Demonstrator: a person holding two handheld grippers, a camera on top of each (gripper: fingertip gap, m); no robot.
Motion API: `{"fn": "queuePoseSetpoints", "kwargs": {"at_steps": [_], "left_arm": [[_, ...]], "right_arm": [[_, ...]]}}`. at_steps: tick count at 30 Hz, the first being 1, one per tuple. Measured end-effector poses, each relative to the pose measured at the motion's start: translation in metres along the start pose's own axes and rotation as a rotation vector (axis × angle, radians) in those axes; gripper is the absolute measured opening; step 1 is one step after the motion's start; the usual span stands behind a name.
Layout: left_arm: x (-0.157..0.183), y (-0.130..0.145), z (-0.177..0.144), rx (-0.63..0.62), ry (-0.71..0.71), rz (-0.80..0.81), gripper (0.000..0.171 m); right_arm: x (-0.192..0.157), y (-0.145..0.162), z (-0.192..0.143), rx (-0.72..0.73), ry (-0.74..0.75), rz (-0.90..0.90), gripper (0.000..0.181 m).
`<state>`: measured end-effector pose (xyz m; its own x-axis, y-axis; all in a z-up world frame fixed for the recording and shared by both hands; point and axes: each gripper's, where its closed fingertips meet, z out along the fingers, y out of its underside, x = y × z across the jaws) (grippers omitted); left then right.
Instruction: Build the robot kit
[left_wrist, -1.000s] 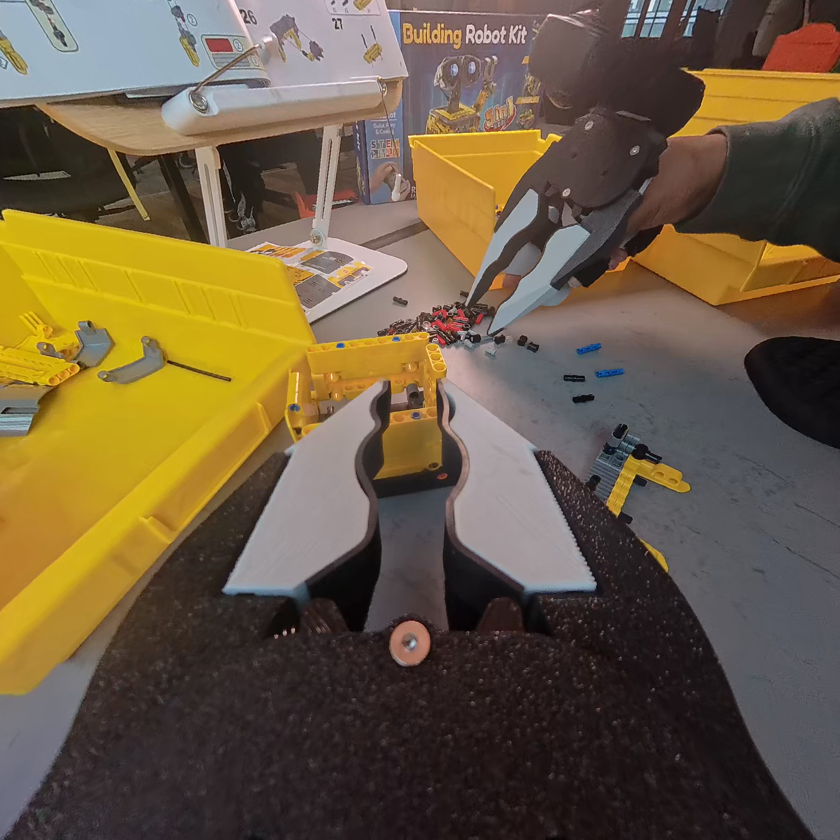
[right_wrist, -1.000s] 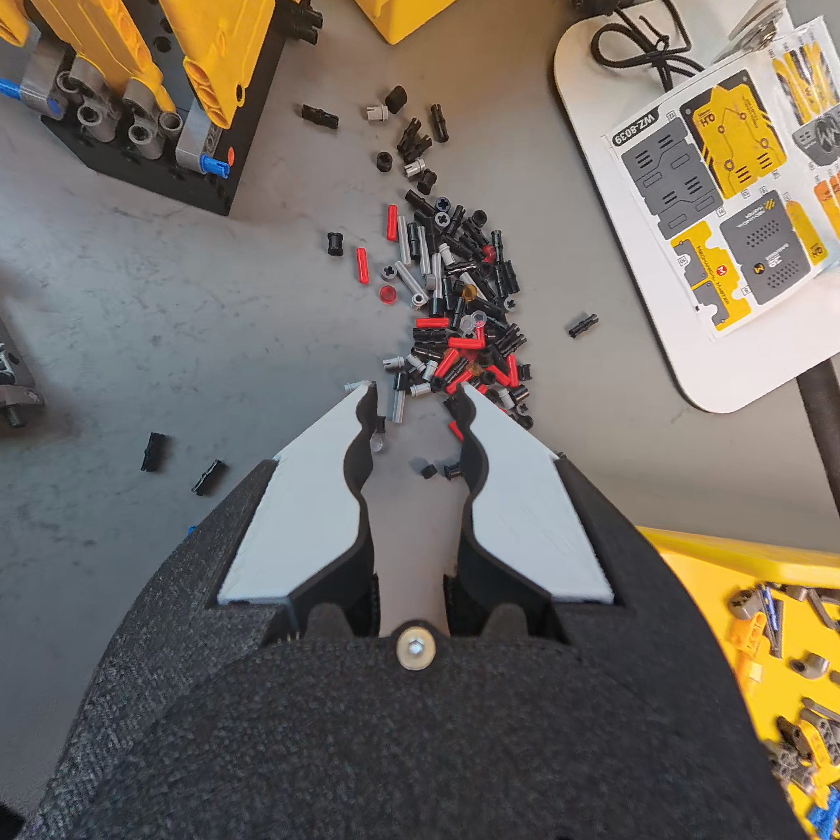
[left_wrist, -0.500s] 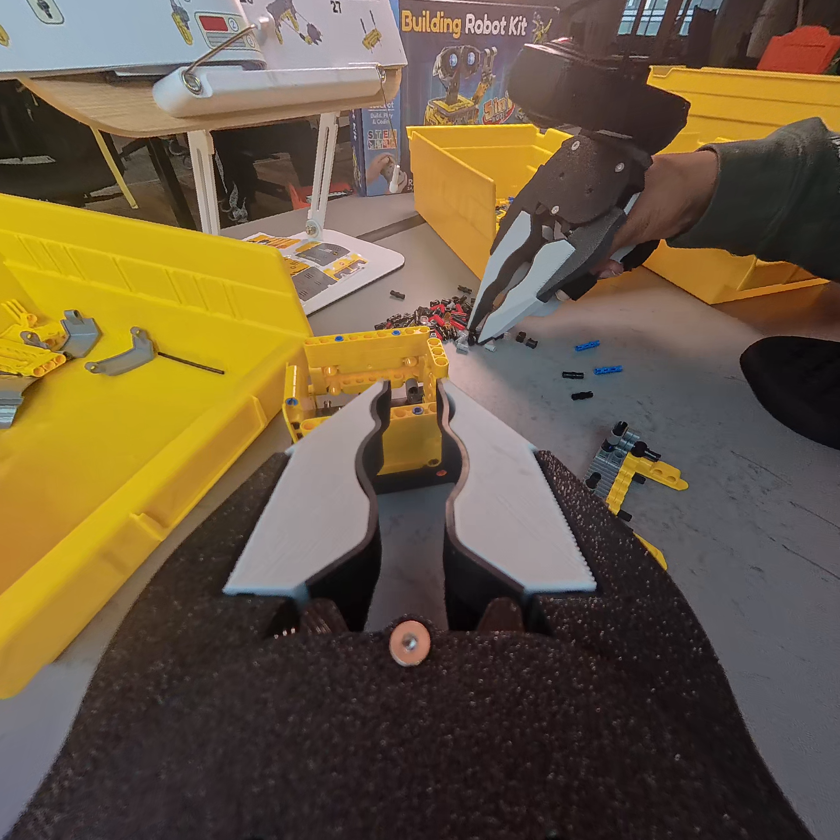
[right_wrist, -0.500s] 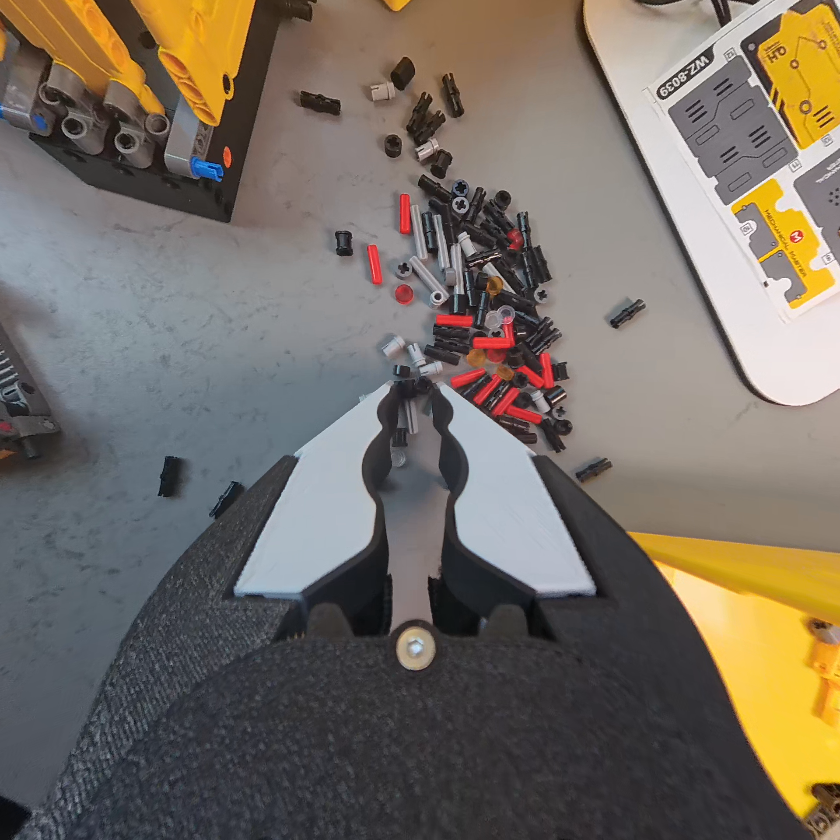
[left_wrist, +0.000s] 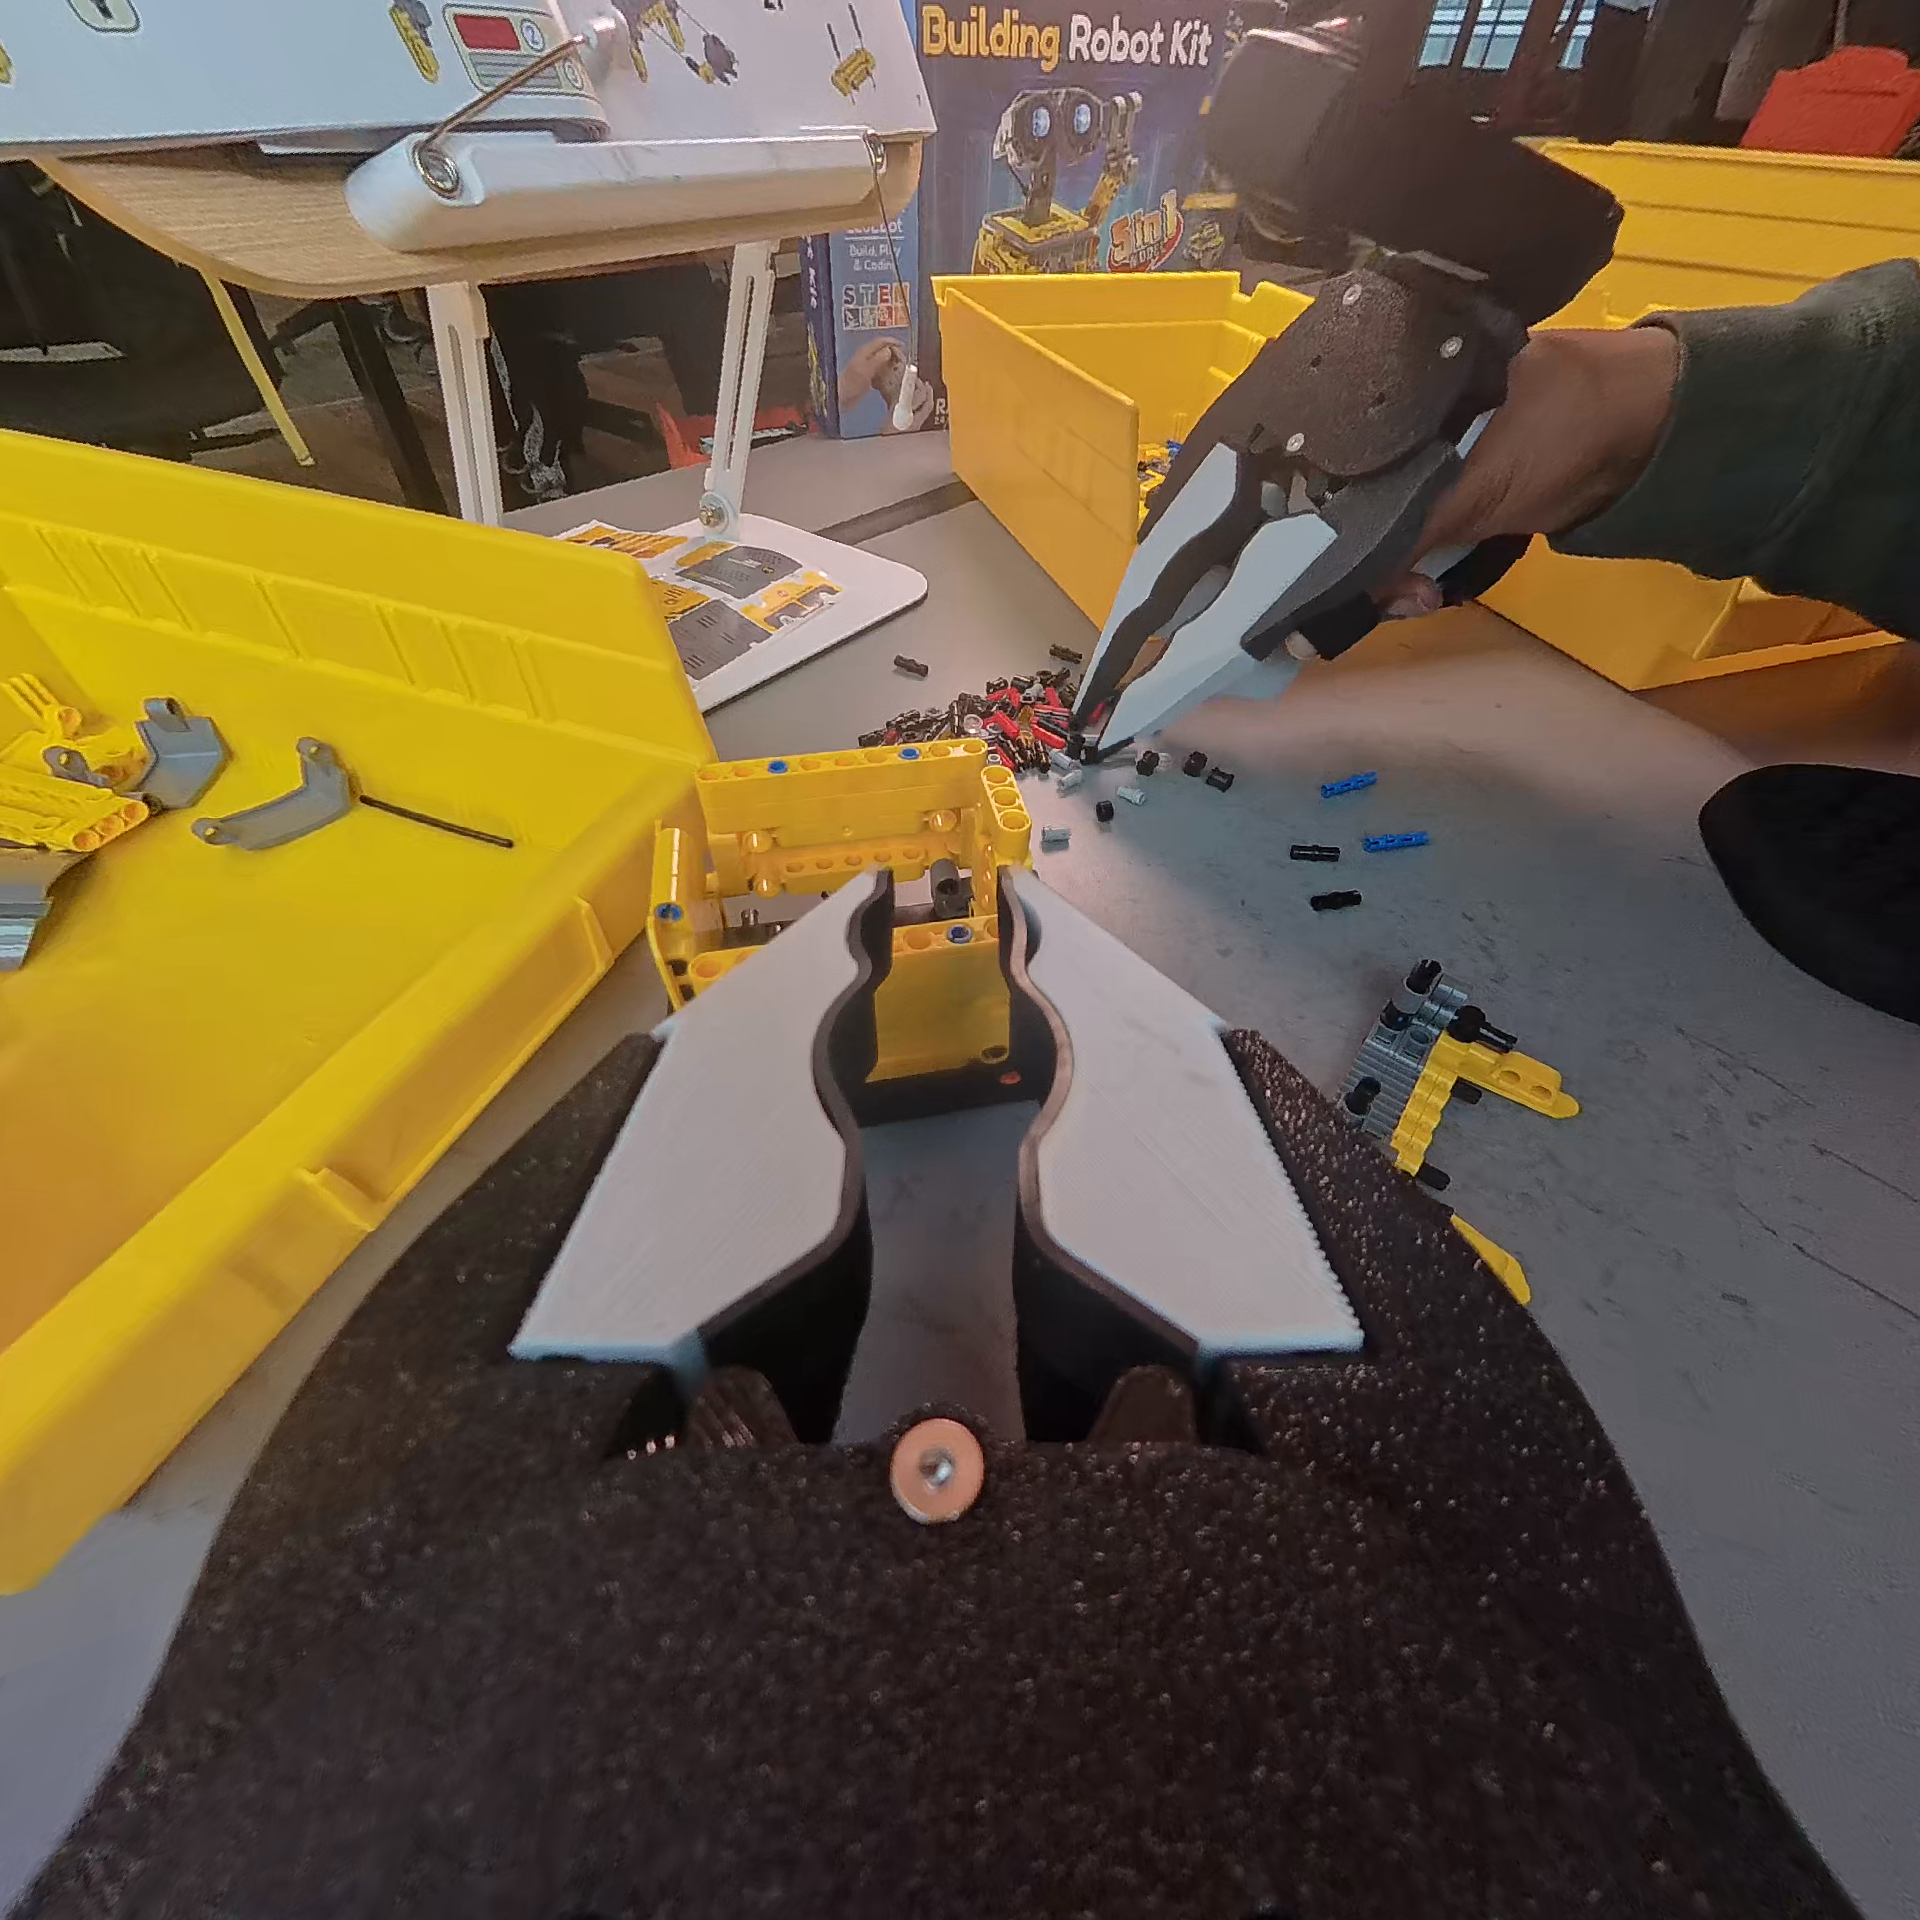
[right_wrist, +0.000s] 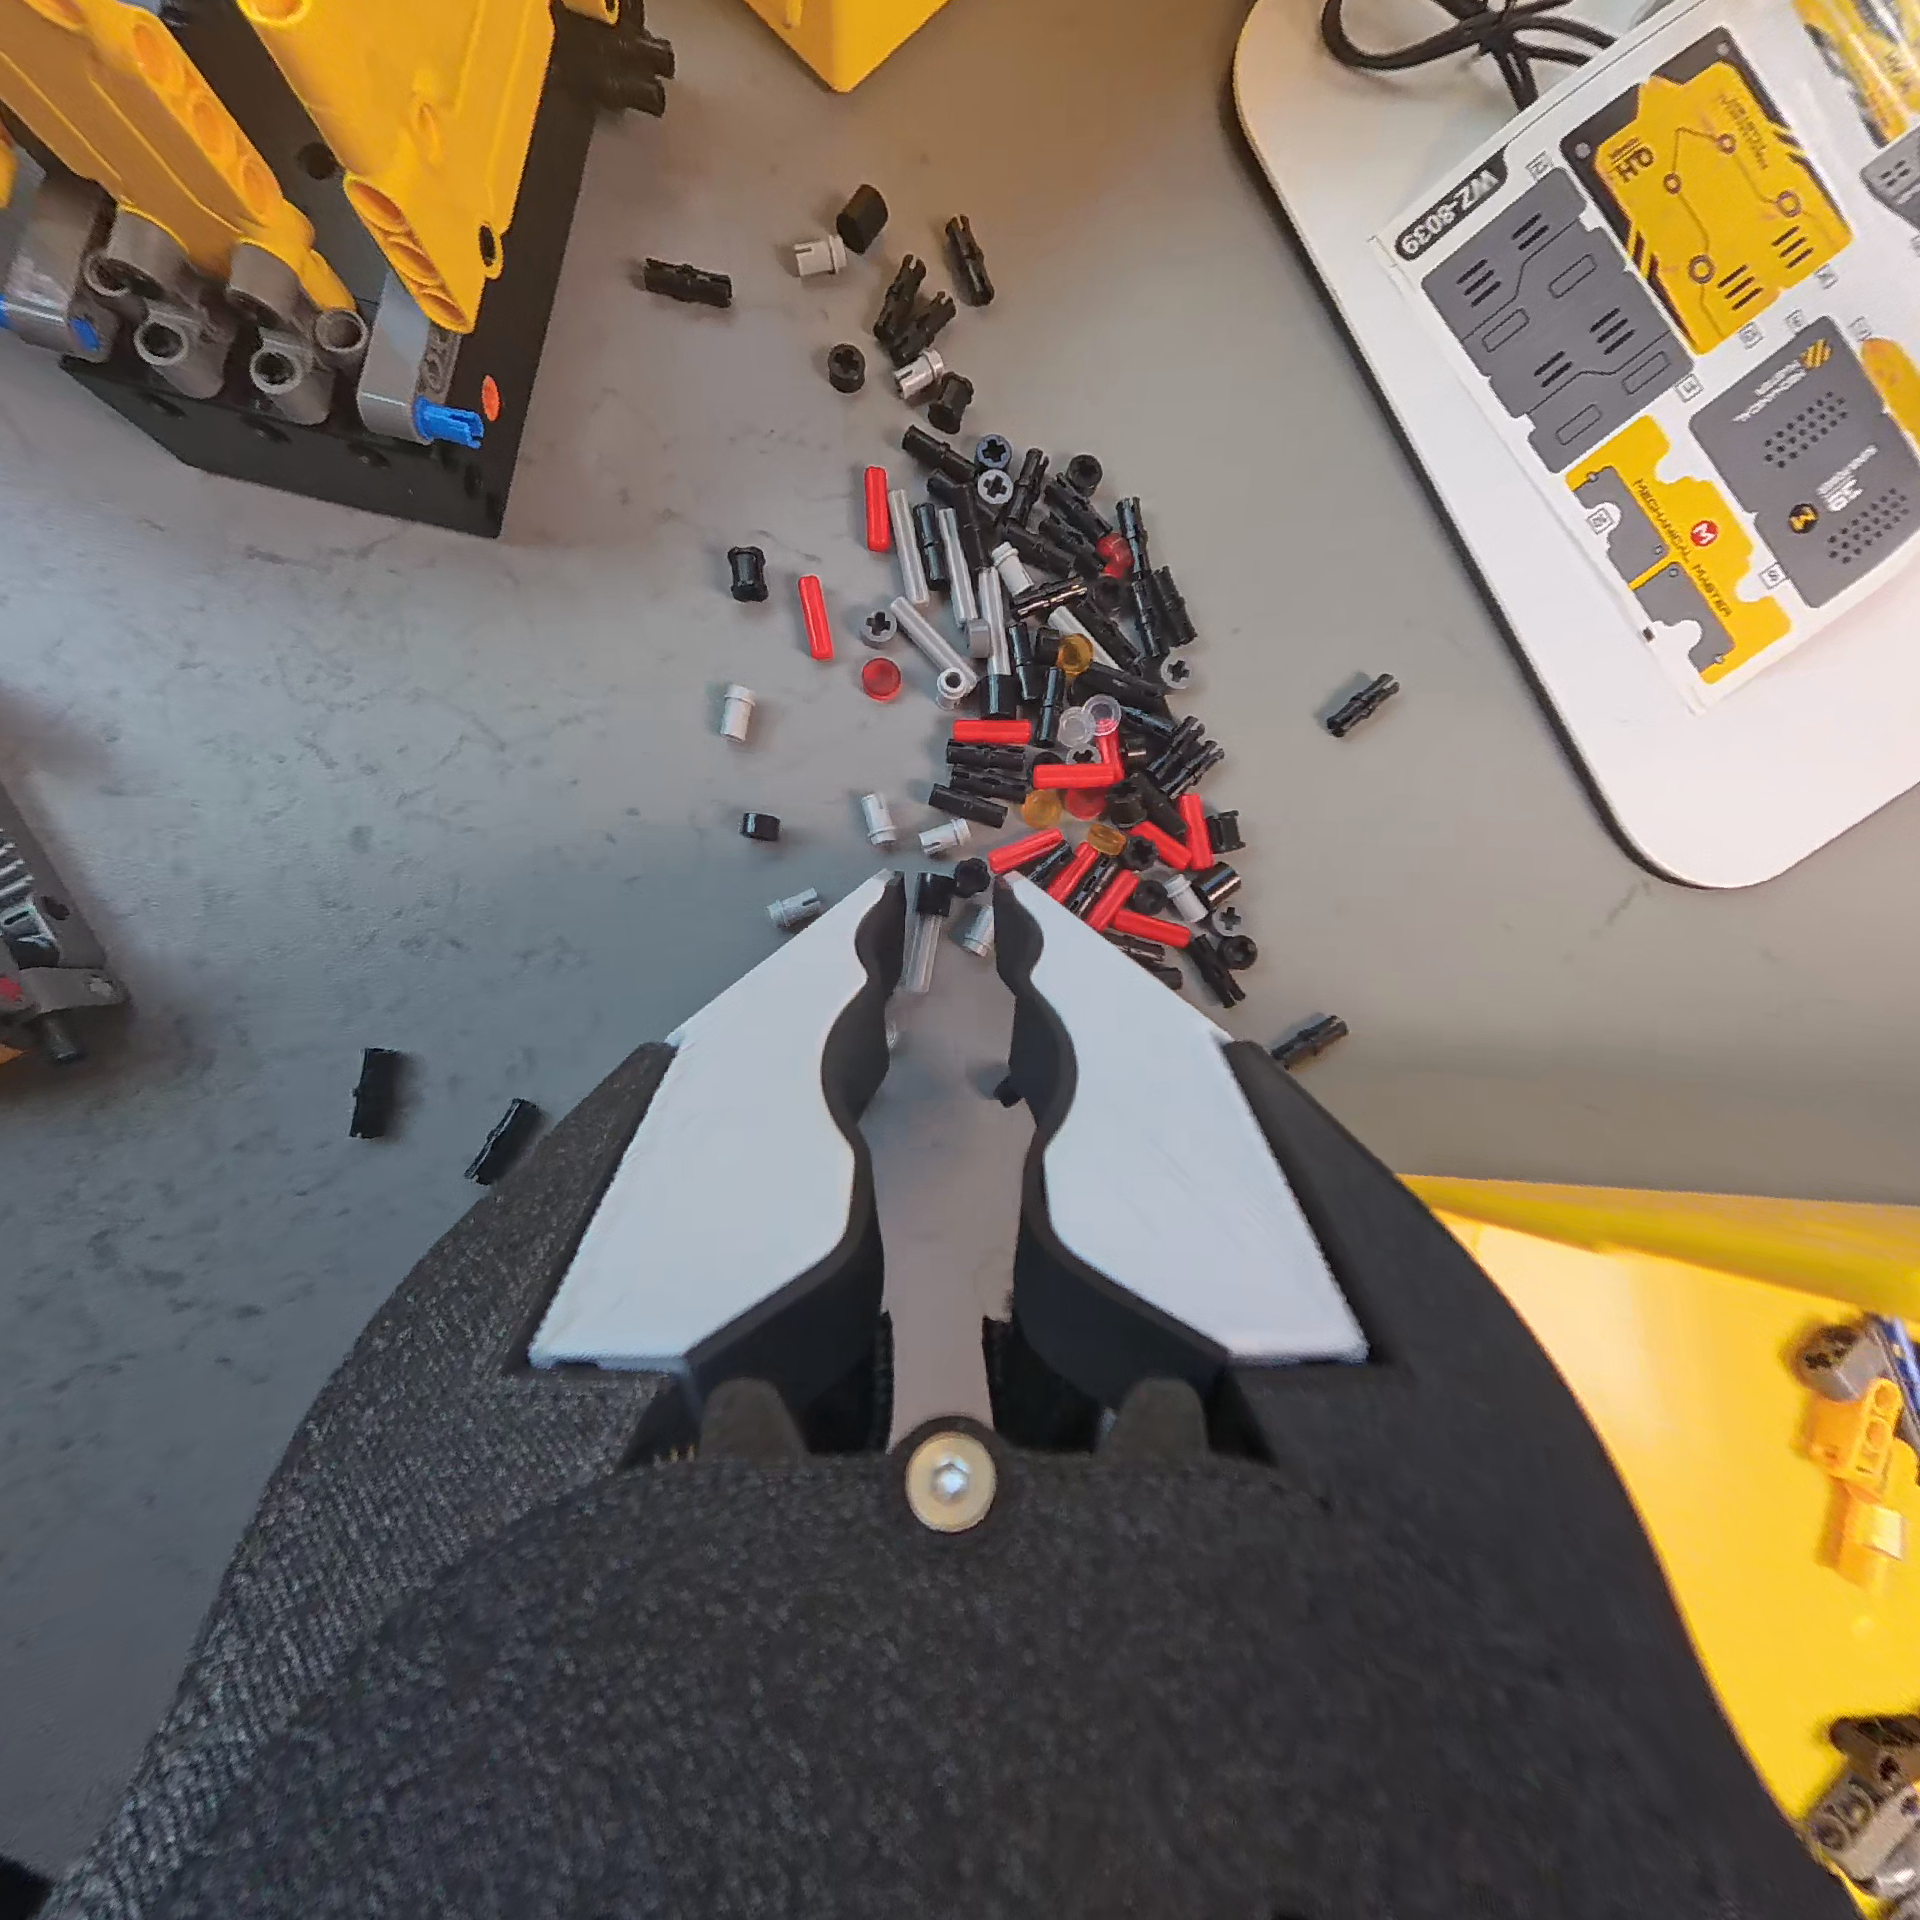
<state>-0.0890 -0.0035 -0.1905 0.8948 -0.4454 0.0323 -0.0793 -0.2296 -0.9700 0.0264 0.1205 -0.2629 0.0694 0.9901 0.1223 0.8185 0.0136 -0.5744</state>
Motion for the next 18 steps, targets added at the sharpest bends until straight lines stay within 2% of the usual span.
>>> {"fn": "queuePoseSetpoints", "kwargs": {"at_steps": [5,10,13,18], "left_arm": [[-0.001,-0.001,-0.002,0.003,-0.01,0.015,0.018],[0.002,-0.003,-0.002,0.006,-0.007,0.03,0.019],[0.005,-0.003,-0.002,0.005,-0.006,0.045,0.019],[0.008,-0.004,-0.002,0.008,-0.002,0.055,0.018]], "right_arm": [[0.006,-0.022,-0.034,0.143,0.072,0.009,0.019],[0.009,-0.042,-0.103,0.364,0.171,0.047,0.039],[0.013,-0.032,-0.146,0.447,0.255,0.074,0.04],[0.033,0.016,-0.219,0.499,0.473,0.159,0.034]]}}
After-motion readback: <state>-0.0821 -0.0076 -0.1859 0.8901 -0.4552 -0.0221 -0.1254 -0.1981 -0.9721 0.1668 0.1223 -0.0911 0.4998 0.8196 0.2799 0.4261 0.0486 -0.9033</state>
